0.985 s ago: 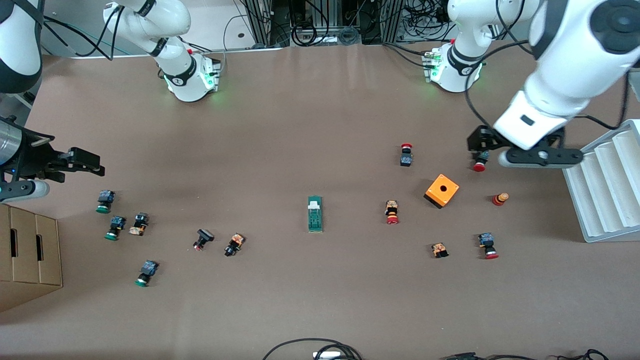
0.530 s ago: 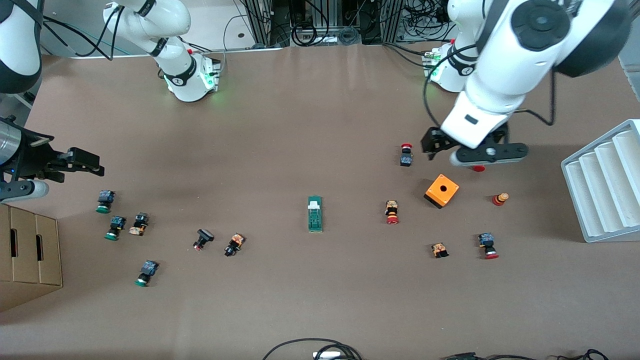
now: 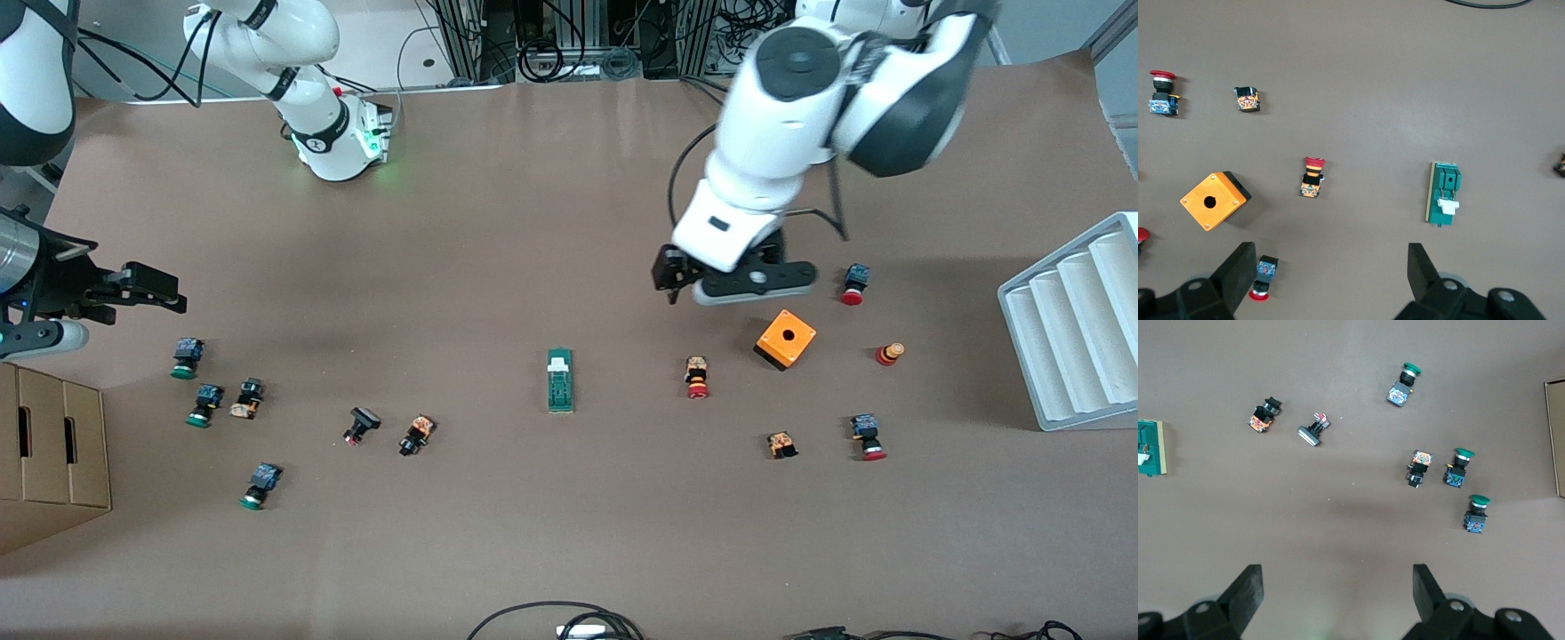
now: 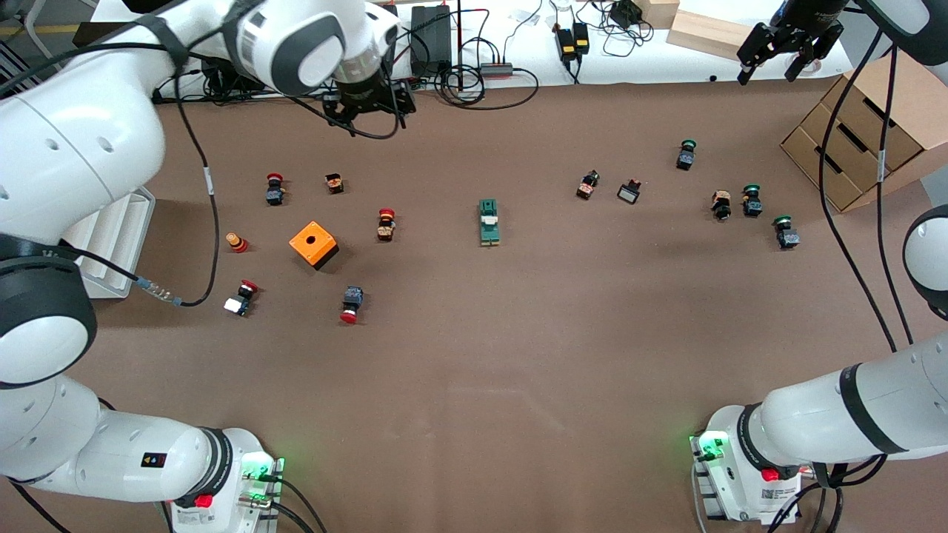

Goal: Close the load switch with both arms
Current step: 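Move the left gripper over the green load switch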

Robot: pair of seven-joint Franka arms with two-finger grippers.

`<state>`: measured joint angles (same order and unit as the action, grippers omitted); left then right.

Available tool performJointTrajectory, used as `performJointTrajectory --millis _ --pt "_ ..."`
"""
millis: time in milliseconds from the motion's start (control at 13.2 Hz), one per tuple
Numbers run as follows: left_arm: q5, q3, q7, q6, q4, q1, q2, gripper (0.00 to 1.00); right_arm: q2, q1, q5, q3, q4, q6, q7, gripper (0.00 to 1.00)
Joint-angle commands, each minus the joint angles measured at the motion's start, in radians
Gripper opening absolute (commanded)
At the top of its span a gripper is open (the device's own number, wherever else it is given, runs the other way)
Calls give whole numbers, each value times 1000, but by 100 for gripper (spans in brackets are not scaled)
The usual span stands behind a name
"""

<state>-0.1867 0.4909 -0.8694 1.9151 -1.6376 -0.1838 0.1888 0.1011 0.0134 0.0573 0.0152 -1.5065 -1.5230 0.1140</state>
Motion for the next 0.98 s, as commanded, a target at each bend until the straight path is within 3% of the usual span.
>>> performJointTrajectory --millis 0,227,682,909 --pt "-103 -2 -153 33 33 -77 56 100 -3 3 -4 -3 5 -3 6 100" --pt "-166 -2 -281 129 27 -135 107 100 -3 5 -4 -4 5 -3 6 100" --pt "-541 -2 -751 191 30 -301 260 100 -3 2 -4 -4 5 -2 4 100" --pt "-681 -2 -856 220 28 -342 325 100 -3 2 -4 -4 5 -3 4 100"
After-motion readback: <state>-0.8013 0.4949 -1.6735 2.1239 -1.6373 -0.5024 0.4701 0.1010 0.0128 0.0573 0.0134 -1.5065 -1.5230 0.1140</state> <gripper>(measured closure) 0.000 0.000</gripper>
